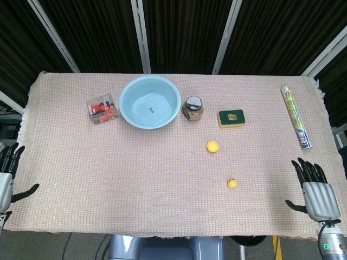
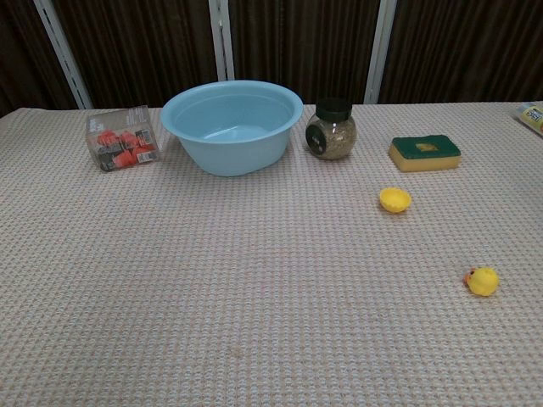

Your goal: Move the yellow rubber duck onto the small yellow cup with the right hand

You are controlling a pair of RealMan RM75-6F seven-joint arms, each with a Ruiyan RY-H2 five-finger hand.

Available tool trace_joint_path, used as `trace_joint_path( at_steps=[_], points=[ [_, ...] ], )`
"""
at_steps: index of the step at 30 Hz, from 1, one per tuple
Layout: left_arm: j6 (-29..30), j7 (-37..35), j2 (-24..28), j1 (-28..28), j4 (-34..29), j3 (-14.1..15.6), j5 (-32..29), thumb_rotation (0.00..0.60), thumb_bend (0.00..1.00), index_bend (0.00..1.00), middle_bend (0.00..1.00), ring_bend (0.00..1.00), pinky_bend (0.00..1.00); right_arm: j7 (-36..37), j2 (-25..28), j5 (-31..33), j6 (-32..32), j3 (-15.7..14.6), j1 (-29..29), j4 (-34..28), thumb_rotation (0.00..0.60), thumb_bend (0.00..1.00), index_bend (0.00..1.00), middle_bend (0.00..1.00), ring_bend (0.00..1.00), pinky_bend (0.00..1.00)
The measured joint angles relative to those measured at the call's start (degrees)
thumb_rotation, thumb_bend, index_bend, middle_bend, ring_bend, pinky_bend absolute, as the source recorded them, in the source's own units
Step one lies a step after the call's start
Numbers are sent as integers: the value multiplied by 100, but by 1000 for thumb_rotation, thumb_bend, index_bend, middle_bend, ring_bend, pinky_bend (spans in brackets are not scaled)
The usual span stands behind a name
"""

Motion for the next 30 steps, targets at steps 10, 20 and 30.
trace_joint_path(
  at_steps=[10,20,30],
  points=[
    [-71,50,12,-22,-12,6,12,600,0,0,0,0,196,76,0,-41,-56,15,17,32,600,0,0,0,0,0],
    [-26,43,14,9,-41,-10,-4,600,0,0,0,0,196,206,13,-144,-83,-8,17,49,600,0,0,0,0,0],
    [-9,20,-6,19,-20,-22,0,600,0,0,0,0,197,301,16,-138,-98,19,17,8,600,0,0,0,0,0]
  ],
)
